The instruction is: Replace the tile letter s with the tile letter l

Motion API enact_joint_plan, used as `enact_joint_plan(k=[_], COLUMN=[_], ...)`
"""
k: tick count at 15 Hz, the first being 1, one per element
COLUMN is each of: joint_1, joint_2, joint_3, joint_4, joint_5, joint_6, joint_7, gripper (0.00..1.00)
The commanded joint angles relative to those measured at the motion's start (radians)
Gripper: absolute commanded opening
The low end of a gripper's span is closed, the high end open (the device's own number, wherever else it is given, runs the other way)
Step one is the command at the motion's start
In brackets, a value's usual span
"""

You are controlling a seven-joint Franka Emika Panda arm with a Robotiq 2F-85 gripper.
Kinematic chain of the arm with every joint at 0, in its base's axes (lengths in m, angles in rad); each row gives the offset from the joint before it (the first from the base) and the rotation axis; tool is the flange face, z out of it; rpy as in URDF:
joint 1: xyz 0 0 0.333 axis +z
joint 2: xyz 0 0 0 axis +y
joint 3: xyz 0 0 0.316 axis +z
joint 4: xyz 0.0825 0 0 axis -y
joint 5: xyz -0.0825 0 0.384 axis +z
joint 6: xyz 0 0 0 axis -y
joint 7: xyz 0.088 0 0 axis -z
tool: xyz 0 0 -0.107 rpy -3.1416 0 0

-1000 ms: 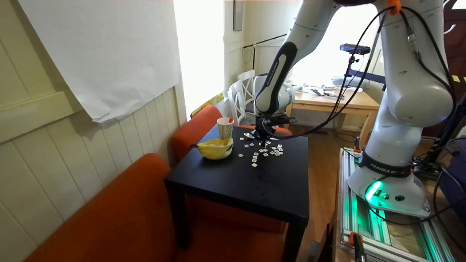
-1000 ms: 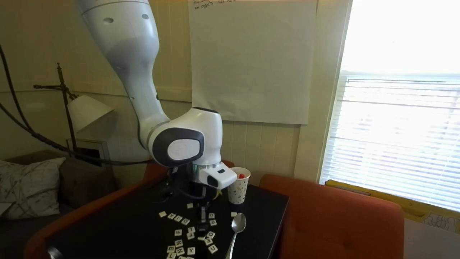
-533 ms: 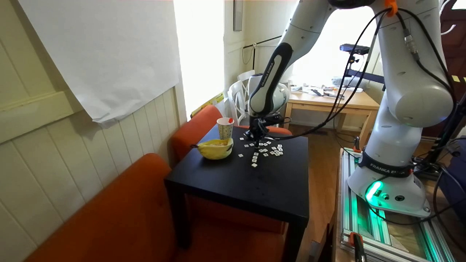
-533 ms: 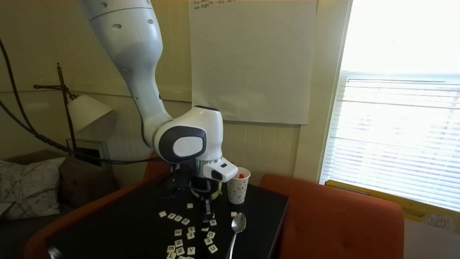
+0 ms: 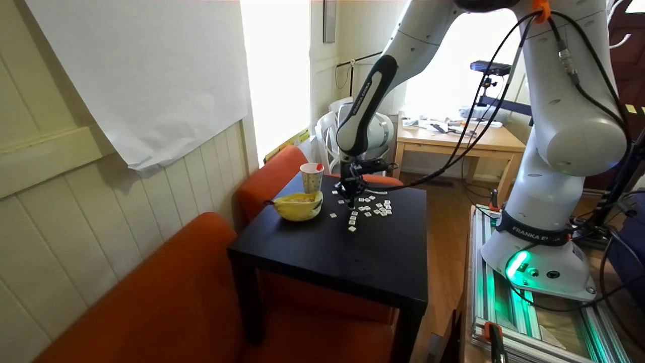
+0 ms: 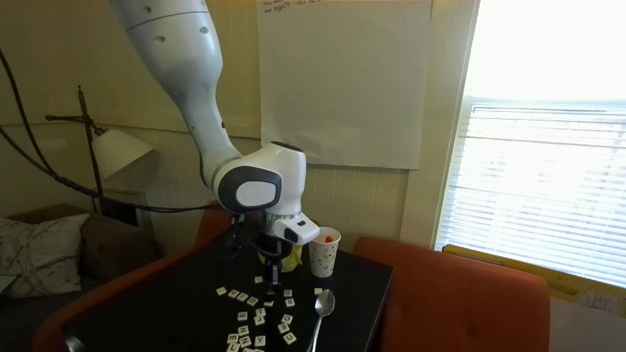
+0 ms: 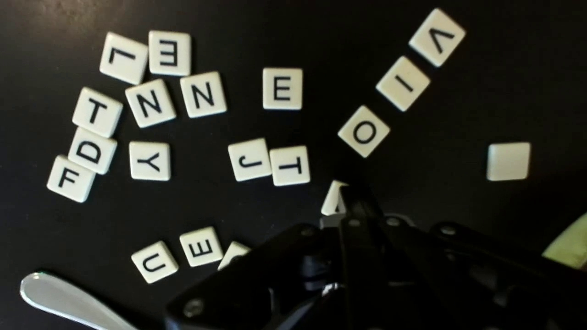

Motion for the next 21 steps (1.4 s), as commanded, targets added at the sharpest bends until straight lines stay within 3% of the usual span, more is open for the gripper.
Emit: enact_joint_plan(k=[1, 9, 14, 17, 21], joint_1=[-0.030, -0.042, -0.030, -0.046, -0.010], joint_2=[0.017, 0.031, 0.034, -0.015, -0.115], joint_3=[0.014, 0.001, -0.028, -0.006, -0.039], joint_4=[0.032, 0.029, 0.015, -0.017, -0.105], joint_5=[0.111, 0.341, 0.369, 0.429, 0.398], joint_6=[-0.084, -0.060, -0.056, -0.030, 0.034], joint_7=[0.027, 0.203, 0.397, 0.415, 0.461], gripper=[0.00, 0.00, 0.00, 0.00, 0.00])
